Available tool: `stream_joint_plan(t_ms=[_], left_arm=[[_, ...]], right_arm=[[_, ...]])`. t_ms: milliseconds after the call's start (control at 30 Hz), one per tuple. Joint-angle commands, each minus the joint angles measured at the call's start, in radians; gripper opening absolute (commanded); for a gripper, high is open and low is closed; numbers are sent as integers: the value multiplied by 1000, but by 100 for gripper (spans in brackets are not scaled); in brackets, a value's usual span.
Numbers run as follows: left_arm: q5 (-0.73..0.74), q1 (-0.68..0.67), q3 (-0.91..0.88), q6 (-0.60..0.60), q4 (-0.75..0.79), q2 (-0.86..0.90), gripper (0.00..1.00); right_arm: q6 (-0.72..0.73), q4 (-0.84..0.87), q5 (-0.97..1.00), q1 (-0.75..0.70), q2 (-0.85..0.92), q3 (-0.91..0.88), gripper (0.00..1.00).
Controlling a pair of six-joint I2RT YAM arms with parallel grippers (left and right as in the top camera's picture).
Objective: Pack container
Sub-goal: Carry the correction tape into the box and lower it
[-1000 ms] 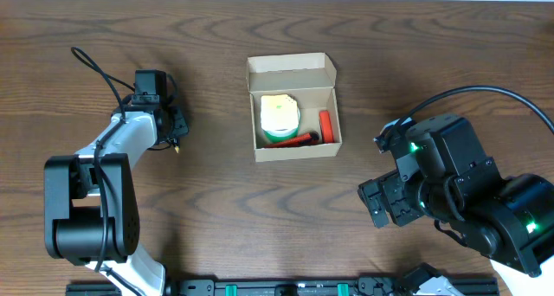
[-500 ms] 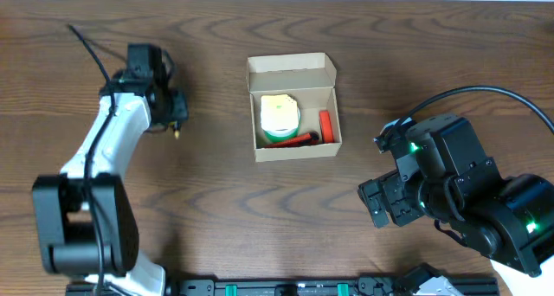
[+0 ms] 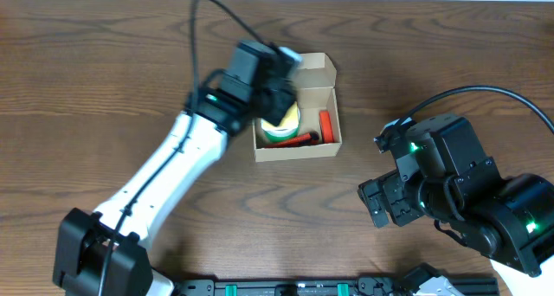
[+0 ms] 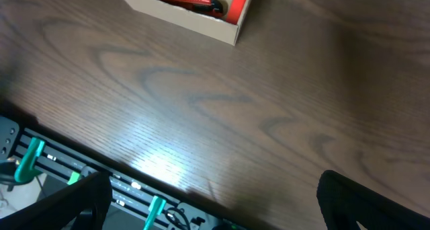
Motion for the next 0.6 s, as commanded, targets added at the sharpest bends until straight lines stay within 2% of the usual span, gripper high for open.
stream_joint_plan(t_ms=[0,167,267,567], left_arm=[[-48,-66,10,-175,47,23,6],[-130,-146,10,-388,97,59,6],[-132,-164,10,-471,124,91,6],[-165,-164,10,-575,187,166,6]], right_arm=[[-13,-2,8,-5,0,0,99],[-13,-2,8,-5,0,0,99],[-13,-2,8,-5,0,0,99],[-13,-2,8,-5,0,0,99]])
